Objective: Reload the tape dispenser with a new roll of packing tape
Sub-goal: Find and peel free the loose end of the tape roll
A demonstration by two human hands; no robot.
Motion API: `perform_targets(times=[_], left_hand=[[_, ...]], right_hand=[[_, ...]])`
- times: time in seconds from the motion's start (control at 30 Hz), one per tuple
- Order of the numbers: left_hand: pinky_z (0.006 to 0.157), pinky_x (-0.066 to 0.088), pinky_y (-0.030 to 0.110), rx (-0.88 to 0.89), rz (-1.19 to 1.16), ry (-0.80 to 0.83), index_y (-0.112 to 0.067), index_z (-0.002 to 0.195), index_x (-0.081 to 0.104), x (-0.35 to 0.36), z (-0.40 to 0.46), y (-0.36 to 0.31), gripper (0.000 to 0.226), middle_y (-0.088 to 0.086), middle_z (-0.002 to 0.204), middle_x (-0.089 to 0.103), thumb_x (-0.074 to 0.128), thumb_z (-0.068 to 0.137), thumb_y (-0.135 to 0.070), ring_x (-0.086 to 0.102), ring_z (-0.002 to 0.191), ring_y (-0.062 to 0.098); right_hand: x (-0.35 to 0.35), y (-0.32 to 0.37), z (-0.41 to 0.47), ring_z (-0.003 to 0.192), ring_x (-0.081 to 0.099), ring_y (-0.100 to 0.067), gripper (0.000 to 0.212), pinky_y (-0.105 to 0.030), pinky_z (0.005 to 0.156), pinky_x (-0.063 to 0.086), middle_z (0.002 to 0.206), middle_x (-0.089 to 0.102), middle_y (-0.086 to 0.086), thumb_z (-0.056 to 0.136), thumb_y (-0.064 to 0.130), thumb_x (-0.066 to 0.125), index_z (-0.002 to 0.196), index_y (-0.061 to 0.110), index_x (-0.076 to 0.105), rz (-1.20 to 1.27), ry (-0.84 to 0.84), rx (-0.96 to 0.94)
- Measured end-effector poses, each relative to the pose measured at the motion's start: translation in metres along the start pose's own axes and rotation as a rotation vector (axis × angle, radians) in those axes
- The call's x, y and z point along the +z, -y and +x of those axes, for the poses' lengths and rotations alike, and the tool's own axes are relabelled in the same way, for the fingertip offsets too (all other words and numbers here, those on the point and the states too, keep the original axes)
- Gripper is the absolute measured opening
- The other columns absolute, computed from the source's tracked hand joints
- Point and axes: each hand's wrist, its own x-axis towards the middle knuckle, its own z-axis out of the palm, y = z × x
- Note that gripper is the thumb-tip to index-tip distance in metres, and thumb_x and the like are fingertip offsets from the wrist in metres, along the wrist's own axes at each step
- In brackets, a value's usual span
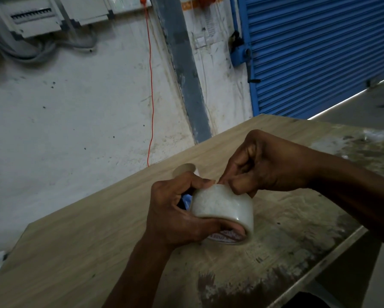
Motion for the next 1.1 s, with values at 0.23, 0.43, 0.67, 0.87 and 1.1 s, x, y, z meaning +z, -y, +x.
perform_targets(times=[0.23, 0.43, 0.67, 0.87, 1.1], left_hand=[[0.066, 0.054, 0.019, 0.008, -0.028, 0.022, -0.005, 0.096, 0.075, 0.001, -0.001, 0.0, 0.061, -0.01, 0.092, 0.072, 0.098, 0.051, -0.04, 0.069, 0.082, -0.002], [0.068, 0.051, 0.015, -0.015, -0.048, 0.039, -0.005, 0.096, 0.076, 0.002, -0.002, 0.0, 0.061, -0.012, 0.09, 0.072, 0.097, 0.051, -0.04, 0.067, 0.08, -0.006], [0.075, 0.048, 0.009, -0.021, 0.187, -0.089, -0.006, 0.092, 0.072, -0.004, 0.001, -0.004, 0.07, -0.008, 0.095, 0.069, 0.091, 0.054, -0.061, 0.064, 0.09, -0.007], [0.078, 0.047, 0.009, -0.001, 0.243, -0.172, 0.0, 0.09, 0.072, -0.005, 0.002, -0.006, 0.077, -0.007, 0.095, 0.068, 0.091, 0.054, -0.065, 0.063, 0.092, -0.007], [0.078, 0.049, 0.011, 0.01, 0.312, -0.168, 0.002, 0.095, 0.07, -0.002, -0.002, -0.004, 0.072, 0.008, 0.093, 0.071, 0.088, 0.061, -0.059, 0.065, 0.09, 0.009]], right_hand=[[0.0, 0.005, 0.0, 0.086, 0.077, -0.031, 0.015, -0.056, 0.081, 0.062, 0.087, 0.08, -0.01, 0.075, 0.015, 0.086, 0.087, 0.006, 0.082, -0.032, 0.044, 0.022], [-0.004, -0.001, 0.0, 0.074, 0.076, -0.023, 0.022, -0.038, 0.065, 0.063, 0.082, 0.079, -0.011, 0.075, 0.02, 0.083, 0.087, 0.001, 0.081, 0.004, 0.029, 0.005], [0.003, 0.003, -0.011, 0.085, 0.074, 0.0, 0.032, -0.017, 0.067, 0.059, 0.097, 0.078, 0.016, 0.075, 0.024, 0.088, 0.105, 0.025, 0.08, -0.27, -0.295, -0.139], [0.027, 0.003, -0.019, 0.087, 0.072, 0.005, 0.055, -0.016, 0.068, 0.06, 0.093, 0.076, 0.019, 0.073, 0.022, 0.089, 0.124, 0.032, 0.071, -0.327, -0.486, -0.246], [0.042, 0.004, -0.014, 0.089, 0.065, 0.004, 0.091, -0.006, 0.072, 0.048, 0.087, 0.069, 0.022, 0.082, 0.017, 0.08, 0.155, 0.042, 0.031, -0.456, -0.483, -0.224]])
